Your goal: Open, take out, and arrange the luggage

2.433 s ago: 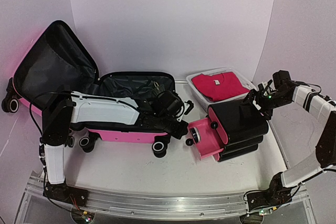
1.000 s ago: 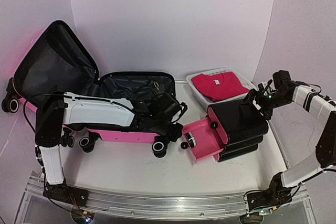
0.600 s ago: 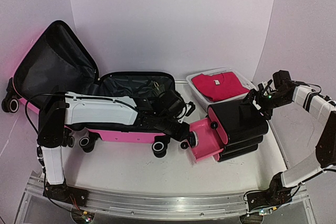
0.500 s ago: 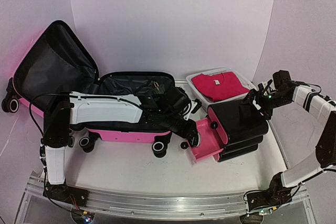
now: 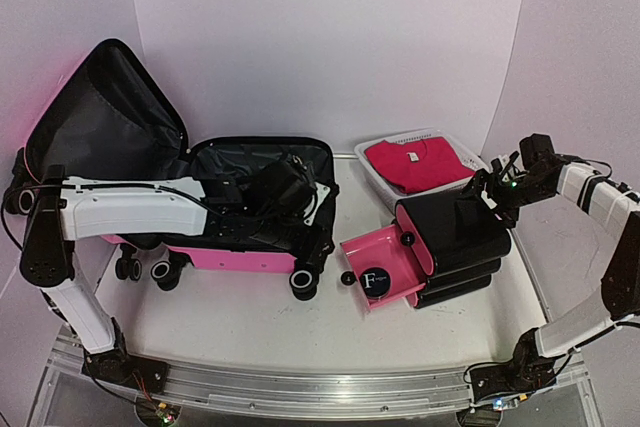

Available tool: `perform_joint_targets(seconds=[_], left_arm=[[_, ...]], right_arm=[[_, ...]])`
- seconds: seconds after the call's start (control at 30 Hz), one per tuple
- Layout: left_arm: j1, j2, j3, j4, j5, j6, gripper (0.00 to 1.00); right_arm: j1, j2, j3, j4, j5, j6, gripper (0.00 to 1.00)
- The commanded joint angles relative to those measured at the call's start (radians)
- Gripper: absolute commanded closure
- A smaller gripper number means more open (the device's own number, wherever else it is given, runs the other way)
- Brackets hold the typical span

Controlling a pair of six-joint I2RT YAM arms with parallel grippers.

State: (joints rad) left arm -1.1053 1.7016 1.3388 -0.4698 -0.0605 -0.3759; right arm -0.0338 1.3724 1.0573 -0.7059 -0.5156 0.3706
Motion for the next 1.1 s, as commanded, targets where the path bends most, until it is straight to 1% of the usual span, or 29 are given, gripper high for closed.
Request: perform_joint_targets(seconds=[0.0, 0.13, 0.27, 0.33, 0.43, 0.47, 0.9, 1.07], left_arm=[[0.013, 0.056, 0.021, 0.014, 0.034, -0.029, 0.64], [0.013, 0.173, 0.11, -0.017, 0.096, -0.039, 0.73], [0.005, 0.265, 0.19, -0.019, 0.167, -0.02, 0.75], [0.001, 0.287, 0.214, -0.02, 0.183, -0.015, 0.75], [-0.005, 0.288, 0.225, 0.007, 0.175, -0.008, 0.74], [-0.005, 0.294, 0.235, 0.017, 0.174, -0.004, 0.72], [-0.005, 0.447, 0.511, 0.057, 0.203, 0.052, 0.63], [-0.001, 0.527, 0.631, 0.072, 0.231, 0.069, 0.63]], right_arm=[[0.006, -0.005, 0.01, 0.018, -0.061, -0.004, 0.02], [0.007, -0.018, 0.008, 0.019, -0.059, -0.001, 0.02], [0.006, -0.032, 0.0, 0.019, -0.056, 0.003, 0.02], [0.006, -0.032, -0.003, 0.019, -0.058, 0.005, 0.02], [0.006, -0.04, -0.007, 0.018, -0.053, 0.005, 0.02], [0.005, -0.041, -0.009, 0.019, -0.052, 0.005, 0.02], [0.006, -0.044, -0.031, 0.034, -0.08, 0.024, 0.02], [0.006, -0.054, -0.037, 0.034, -0.08, 0.033, 0.02]])
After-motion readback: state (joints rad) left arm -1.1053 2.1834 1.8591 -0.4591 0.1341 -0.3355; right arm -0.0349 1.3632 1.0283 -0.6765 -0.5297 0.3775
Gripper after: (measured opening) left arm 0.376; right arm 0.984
